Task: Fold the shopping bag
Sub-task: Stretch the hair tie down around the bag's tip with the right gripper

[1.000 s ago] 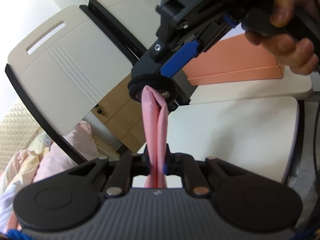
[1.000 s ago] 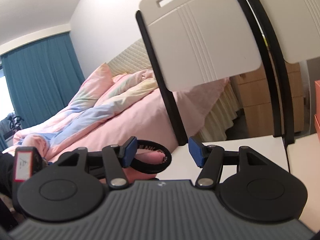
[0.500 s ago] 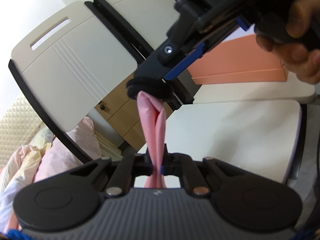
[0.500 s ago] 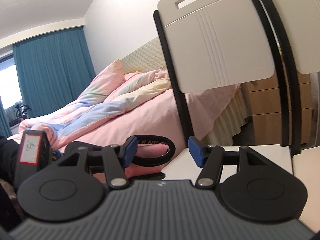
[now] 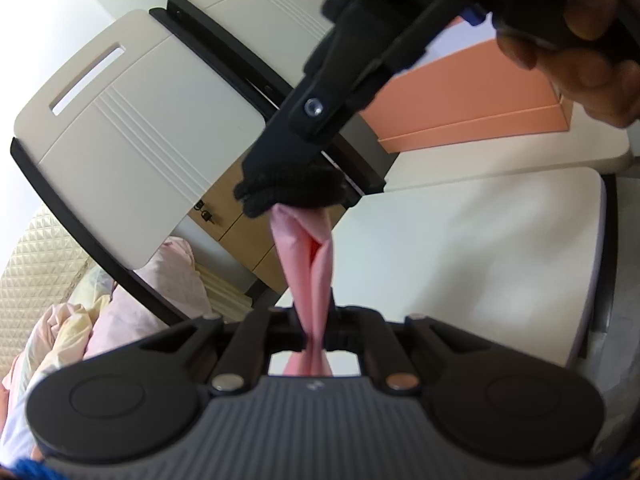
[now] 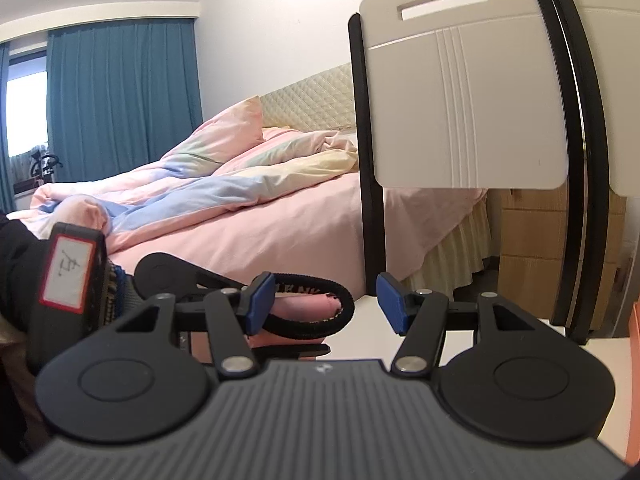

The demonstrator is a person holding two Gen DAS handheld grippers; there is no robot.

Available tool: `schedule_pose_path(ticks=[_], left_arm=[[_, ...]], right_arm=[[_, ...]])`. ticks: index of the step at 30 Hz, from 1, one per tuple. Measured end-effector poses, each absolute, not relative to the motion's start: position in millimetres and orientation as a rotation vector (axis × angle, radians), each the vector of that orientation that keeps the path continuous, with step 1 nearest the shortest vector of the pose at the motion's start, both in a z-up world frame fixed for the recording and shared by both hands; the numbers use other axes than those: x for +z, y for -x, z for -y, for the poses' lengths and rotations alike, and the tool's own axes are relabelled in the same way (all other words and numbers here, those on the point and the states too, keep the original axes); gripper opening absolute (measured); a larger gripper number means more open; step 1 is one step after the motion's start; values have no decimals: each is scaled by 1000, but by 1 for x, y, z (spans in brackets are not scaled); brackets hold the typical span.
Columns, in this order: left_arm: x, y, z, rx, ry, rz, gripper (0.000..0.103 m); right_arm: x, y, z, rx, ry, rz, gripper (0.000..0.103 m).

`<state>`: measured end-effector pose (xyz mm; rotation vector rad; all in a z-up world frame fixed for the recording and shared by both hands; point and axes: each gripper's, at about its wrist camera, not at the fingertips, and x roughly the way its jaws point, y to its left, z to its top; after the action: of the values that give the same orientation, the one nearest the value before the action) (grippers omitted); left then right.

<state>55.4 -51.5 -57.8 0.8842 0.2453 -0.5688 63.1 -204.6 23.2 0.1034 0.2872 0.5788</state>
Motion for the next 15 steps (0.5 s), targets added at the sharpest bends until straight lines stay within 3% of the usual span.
schedule_pose_path(ticks=[15], left_arm=[[-39,-84,52,-571,-881,-278,6]], right_arm=[[24,-54,190,572,39,-259,60]])
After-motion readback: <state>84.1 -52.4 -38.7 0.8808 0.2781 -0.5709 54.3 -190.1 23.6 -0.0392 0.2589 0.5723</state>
